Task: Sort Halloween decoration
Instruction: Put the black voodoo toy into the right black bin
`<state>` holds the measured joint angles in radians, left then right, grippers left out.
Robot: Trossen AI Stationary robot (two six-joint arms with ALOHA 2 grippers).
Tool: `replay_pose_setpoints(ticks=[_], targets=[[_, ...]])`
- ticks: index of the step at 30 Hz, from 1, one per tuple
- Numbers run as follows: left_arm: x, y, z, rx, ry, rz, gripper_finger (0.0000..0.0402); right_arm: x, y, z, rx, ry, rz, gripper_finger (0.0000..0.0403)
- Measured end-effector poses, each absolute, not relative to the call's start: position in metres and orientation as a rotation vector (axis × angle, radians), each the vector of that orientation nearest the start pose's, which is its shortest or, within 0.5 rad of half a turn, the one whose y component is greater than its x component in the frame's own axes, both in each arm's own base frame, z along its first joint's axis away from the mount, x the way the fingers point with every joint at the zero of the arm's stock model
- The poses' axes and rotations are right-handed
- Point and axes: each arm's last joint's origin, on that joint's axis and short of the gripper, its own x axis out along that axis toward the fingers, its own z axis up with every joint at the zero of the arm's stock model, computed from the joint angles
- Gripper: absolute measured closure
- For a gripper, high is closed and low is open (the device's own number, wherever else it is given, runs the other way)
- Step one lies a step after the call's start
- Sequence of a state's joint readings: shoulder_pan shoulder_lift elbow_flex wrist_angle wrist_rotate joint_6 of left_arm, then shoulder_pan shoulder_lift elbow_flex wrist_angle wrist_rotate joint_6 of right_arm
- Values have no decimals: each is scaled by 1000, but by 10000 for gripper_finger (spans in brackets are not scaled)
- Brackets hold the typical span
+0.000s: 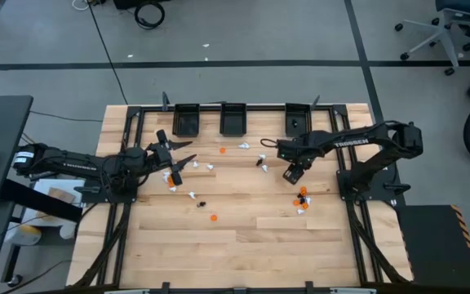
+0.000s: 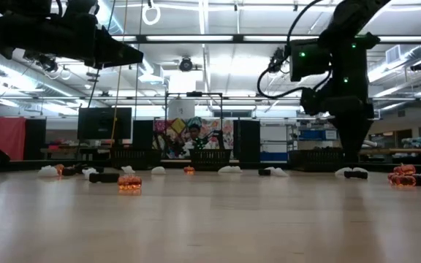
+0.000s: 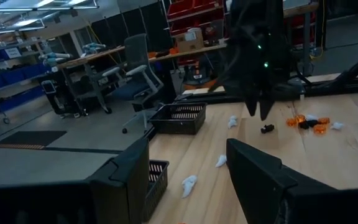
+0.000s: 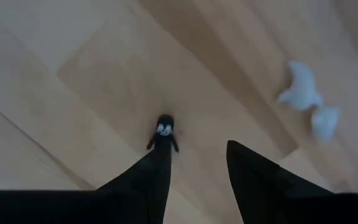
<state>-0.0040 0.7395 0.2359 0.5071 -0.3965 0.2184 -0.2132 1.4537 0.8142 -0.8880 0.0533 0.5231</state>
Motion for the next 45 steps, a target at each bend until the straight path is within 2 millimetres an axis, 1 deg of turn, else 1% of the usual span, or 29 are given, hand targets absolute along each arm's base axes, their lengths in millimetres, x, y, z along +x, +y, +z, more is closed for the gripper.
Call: replay_pose_setpoints(ticks=[6,11,15,18,24,26,30,32,34,38,42,45], targets=[[163,11,216,216,42,391,207,229,-40,155,525,1481,-602,243],[163,11,216,217,42,391,207,236,-38,140,526,1519,-591,243],[163,11,216,217,42,391,207,238,-38,137,537,1538,-561,250],[163,11,216,217,42,391,207,238,-38,137,534,1537,-554,273],[163,11,216,219,43,391,207,238,-38,136,528,1538,-542,342],[163,11,216,218,42,391,207,238,-38,136,525,1539,-539,358],[163,11,216,218,42,391,207,241,-38,140,498,1543,-516,368],[163,11,216,218,42,391,207,244,-40,146,475,1525,-509,367],[163,11,216,218,43,391,207,248,-46,156,461,1466,-505,366],[163,11,216,218,43,391,207,248,-61,171,447,1414,-514,366],[163,11,216,207,41,391,207,249,-87,187,382,1345,-612,366],[163,11,216,199,39,391,207,249,-109,199,375,1301,-651,366]])
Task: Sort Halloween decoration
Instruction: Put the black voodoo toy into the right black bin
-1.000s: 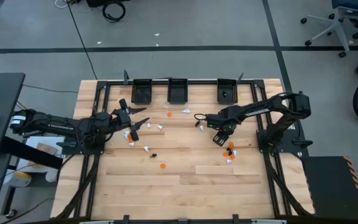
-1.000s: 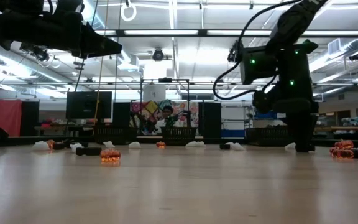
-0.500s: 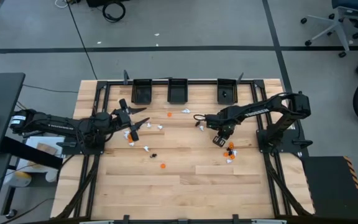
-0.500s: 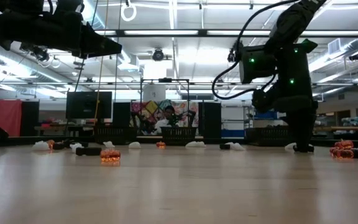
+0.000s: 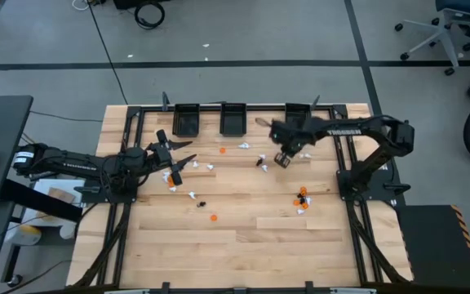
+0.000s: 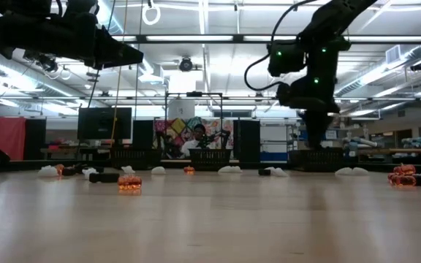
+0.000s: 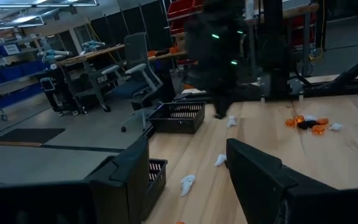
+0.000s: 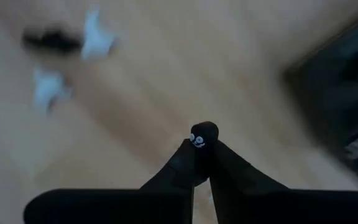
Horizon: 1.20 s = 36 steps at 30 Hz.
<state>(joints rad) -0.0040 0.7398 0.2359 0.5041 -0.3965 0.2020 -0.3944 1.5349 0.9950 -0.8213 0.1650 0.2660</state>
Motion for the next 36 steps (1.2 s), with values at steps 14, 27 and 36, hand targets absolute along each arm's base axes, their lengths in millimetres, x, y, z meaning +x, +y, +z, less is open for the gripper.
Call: replay_pose_setpoints(ticks=[14,27,36], targets=[[163,11,216,200,39,391,207,212,-199,219,391,1170,-878,366],[163,11,216,211,42,392,207,197,-243,178,507,1228,-906,366],[163,11,215,214,51,391,207,194,-251,162,557,1256,-863,282]])
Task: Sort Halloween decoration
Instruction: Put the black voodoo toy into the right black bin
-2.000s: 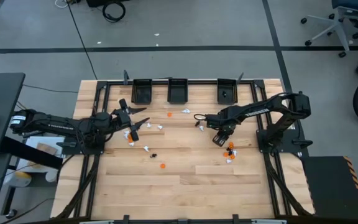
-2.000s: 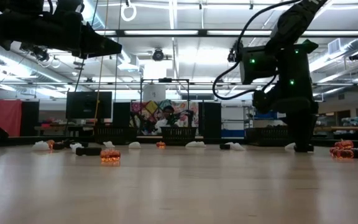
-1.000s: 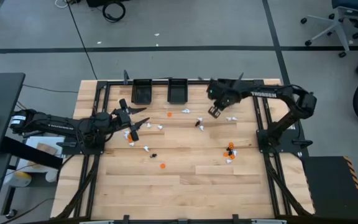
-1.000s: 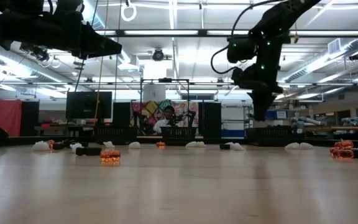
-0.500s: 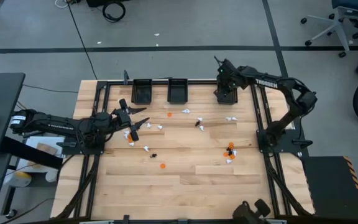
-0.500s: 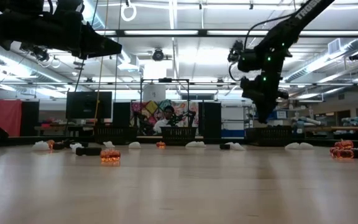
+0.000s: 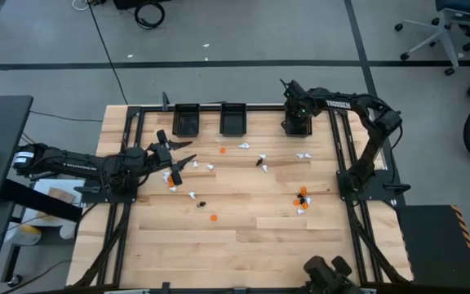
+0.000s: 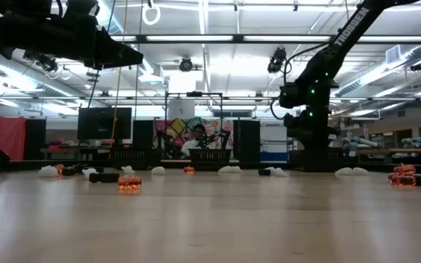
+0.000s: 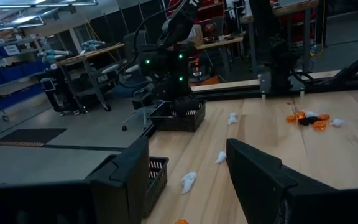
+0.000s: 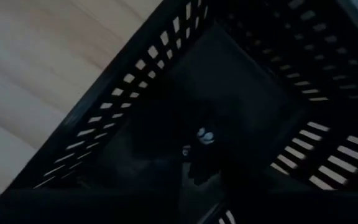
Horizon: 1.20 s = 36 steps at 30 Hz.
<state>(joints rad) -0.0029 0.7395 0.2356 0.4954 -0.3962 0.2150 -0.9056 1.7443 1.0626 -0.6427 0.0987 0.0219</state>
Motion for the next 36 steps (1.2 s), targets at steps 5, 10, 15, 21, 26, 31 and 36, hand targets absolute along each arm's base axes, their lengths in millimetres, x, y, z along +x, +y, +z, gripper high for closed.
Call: replay_pose_setpoints(ticks=[5,10,15,21,26,31,36], targets=[[163,11,215,215,51,391,207,192,-249,172,549,1234,-854,236],[163,11,215,215,50,391,207,191,-241,191,511,1188,-863,226],[163,11,215,215,49,391,207,195,-224,210,480,1164,-853,227],[163,11,215,215,48,392,207,234,-182,217,357,1146,-728,227],[163,11,216,213,40,392,207,264,-145,219,254,1096,-671,227],[163,11,216,213,41,392,207,280,-122,214,246,1092,-611,227],[163,11,217,215,34,393,207,303,-102,189,238,1134,-472,227]])
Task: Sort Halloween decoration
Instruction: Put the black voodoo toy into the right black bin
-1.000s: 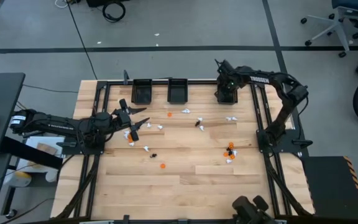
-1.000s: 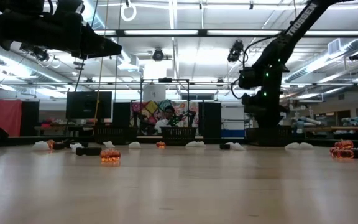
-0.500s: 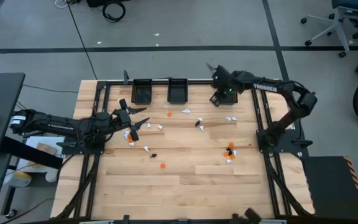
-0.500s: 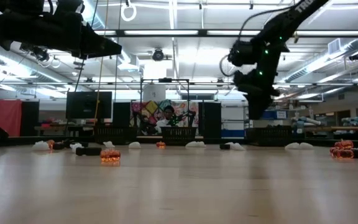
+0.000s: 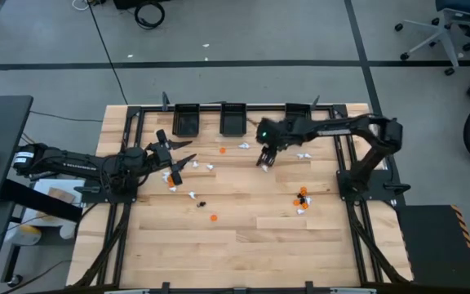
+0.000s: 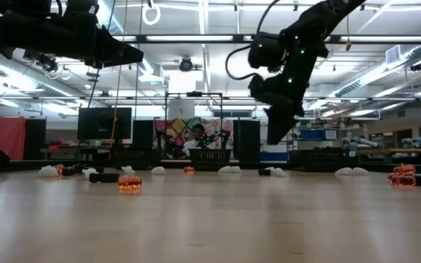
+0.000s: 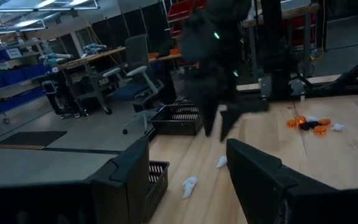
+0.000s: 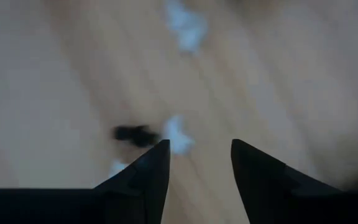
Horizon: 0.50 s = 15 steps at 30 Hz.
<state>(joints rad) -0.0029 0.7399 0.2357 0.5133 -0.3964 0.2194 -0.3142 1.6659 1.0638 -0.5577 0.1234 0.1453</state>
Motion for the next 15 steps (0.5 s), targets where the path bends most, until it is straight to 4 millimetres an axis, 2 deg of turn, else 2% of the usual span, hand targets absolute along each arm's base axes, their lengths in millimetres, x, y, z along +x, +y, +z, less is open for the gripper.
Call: replay_pose_setpoints(ticks=[8,15], targets=[[163,11,216,225,38,393,207,328,-81,165,18,1138,-265,227],[163,11,216,222,43,392,207,329,-85,155,-22,1161,-173,227]])
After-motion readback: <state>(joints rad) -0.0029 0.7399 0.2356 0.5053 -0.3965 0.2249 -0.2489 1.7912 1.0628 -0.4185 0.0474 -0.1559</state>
